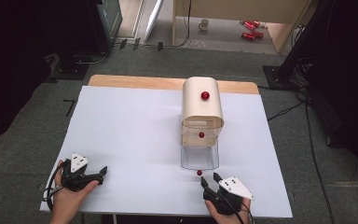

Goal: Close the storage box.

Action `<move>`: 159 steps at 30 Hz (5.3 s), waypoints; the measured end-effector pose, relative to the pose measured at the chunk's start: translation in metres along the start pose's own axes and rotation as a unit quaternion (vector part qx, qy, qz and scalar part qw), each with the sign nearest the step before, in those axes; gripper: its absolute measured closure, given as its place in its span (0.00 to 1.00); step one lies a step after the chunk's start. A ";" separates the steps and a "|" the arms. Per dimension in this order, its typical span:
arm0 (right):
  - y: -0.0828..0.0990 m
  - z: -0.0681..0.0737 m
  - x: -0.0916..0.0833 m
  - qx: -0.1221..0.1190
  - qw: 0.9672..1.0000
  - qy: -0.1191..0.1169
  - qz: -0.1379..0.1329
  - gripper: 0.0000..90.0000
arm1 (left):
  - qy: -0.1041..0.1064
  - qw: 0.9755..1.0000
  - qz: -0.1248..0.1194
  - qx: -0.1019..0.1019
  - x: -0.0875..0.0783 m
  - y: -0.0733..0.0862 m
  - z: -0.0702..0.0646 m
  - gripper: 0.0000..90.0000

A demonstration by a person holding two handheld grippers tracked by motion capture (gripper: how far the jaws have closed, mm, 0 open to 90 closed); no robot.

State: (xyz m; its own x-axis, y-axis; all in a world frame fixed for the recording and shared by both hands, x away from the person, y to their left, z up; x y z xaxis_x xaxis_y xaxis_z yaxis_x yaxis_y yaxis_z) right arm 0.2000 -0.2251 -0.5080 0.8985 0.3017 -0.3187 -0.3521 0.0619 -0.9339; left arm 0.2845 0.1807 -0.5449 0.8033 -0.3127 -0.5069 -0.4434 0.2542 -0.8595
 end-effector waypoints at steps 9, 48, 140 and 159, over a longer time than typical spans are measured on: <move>0.014 0.001 0.019 0.006 1.000 0.001 0.021 0.66 | 0.003 1.000 -0.013 0.000 -0.002 -0.001 -0.001 0.06; 0.016 0.011 0.034 0.015 1.000 0.006 0.019 0.84 | 0.007 1.000 -0.020 -0.001 -0.004 -0.002 0.000 0.07; -0.020 -0.072 0.034 -0.085 0.994 0.012 0.073 0.00 | 0.001 1.000 -0.014 0.000 -0.003 -0.001 0.000 0.08; 0.018 -0.154 0.005 -0.050 0.991 0.054 0.115 0.00 | 0.006 1.000 0.015 -0.015 0.002 0.002 0.002 0.08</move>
State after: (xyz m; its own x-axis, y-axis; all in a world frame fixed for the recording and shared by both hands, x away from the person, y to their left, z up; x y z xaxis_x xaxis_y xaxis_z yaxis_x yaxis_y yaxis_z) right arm 0.2386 -0.3685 -0.5518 0.8222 0.1935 -0.5354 -0.5280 -0.0924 -0.8442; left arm 0.2863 0.1823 -0.5473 0.7853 -0.3162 -0.5322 -0.4781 0.2364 -0.8459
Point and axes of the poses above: each handheld gripper's, and its own axes: x roughly forward along the jaws, y roughly out of its underside, z roughly to its left, the point moved 7 cm from there along x, roughly forward along the jaws, and after that the axes turned 13 degrees about -z, right-handed, at the moved point
